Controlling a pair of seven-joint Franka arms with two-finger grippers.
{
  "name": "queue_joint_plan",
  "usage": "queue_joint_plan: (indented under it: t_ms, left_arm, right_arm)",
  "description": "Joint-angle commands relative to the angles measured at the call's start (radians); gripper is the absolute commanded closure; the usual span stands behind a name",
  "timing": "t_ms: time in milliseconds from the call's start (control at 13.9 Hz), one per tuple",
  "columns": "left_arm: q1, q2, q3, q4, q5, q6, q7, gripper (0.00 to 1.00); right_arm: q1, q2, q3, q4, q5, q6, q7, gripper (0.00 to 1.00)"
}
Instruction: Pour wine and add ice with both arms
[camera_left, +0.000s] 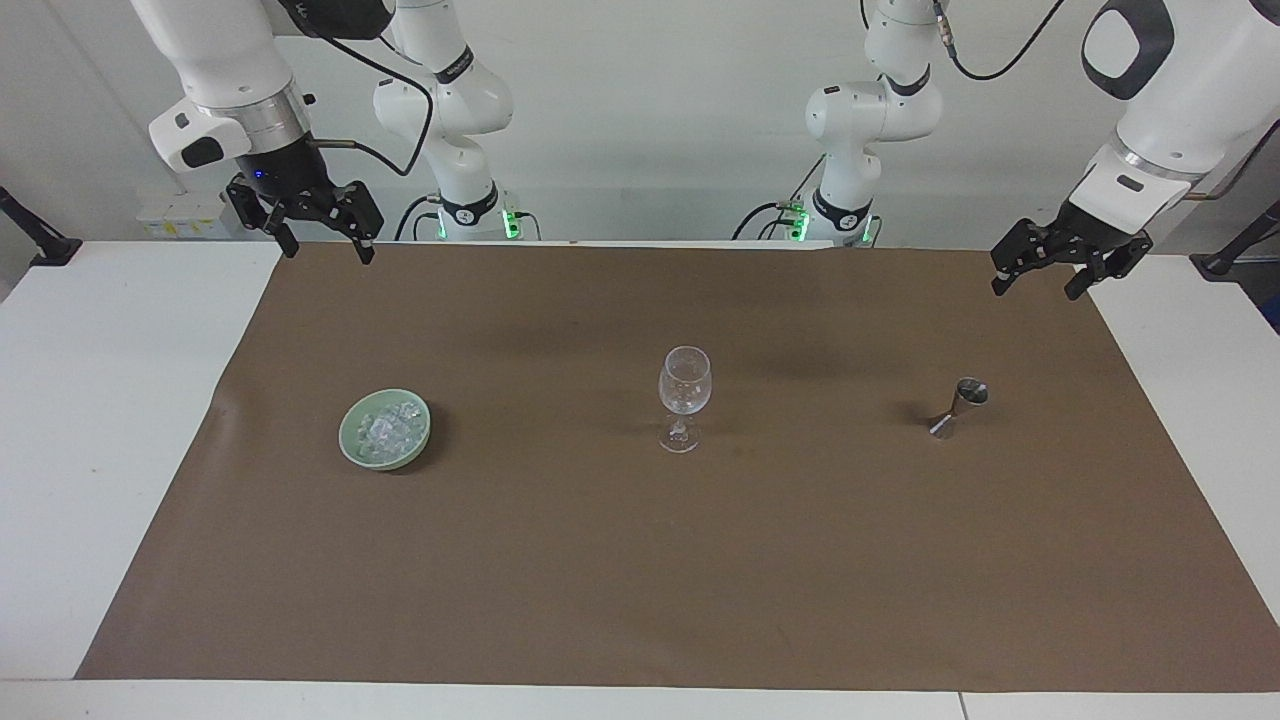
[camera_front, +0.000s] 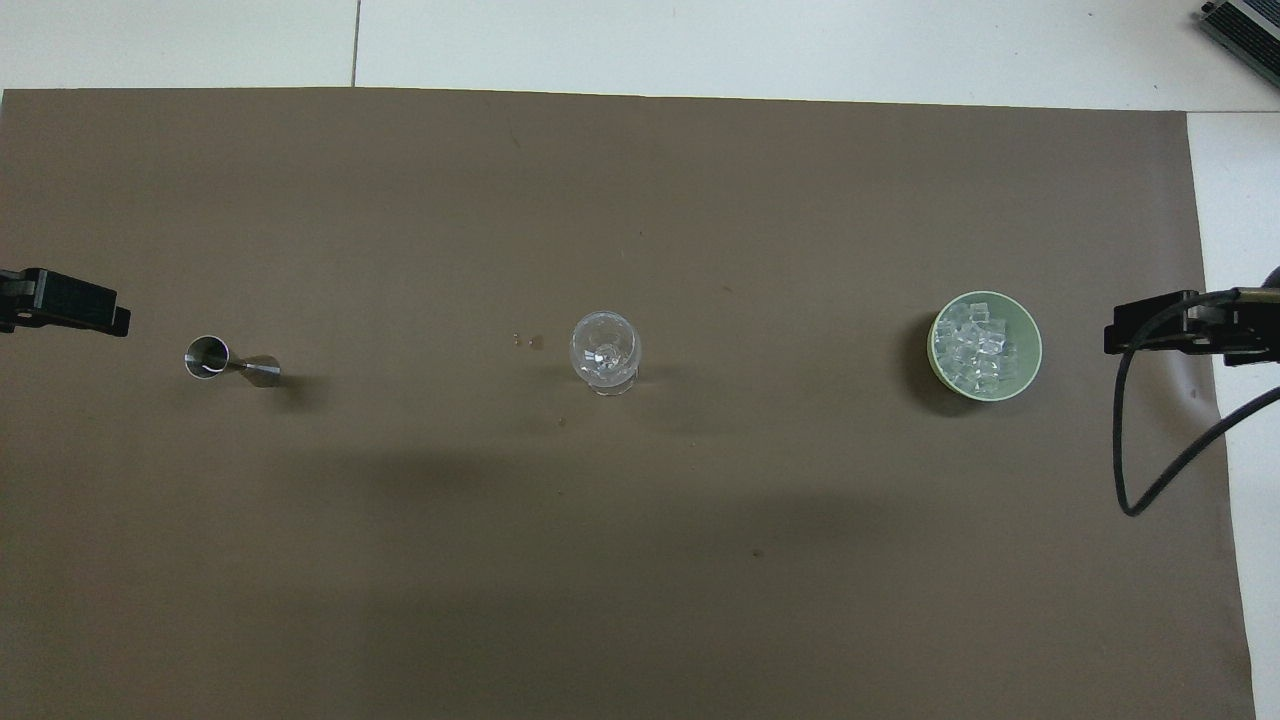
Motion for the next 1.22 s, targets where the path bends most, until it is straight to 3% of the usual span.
queue_joint_plan:
  t_ms: [0, 862, 1150]
  left_arm:
    - [-0.001, -0.029, 0.002, -0.030, 0.021, -0.005, -0.002, 0.00]
    - [-0.009, -0.049, 0.005, -0.032, 0.018, -0.004, 0.003, 0.00]
    - [0.003, -0.051, 0.007, -0.038, -0.024, -0.004, -0.081, 0.00]
  right_arm:
    - [-0.007, -0.021, 0.002, -0.023, 0.017, 0.006, -0.026, 0.00]
    - [-0.007, -0.021, 0.002, -0.023, 0.017, 0.006, -0.026, 0.00]
    - [-0.007, -0.021, 0.002, -0.023, 0.017, 0.006, -0.026, 0.00]
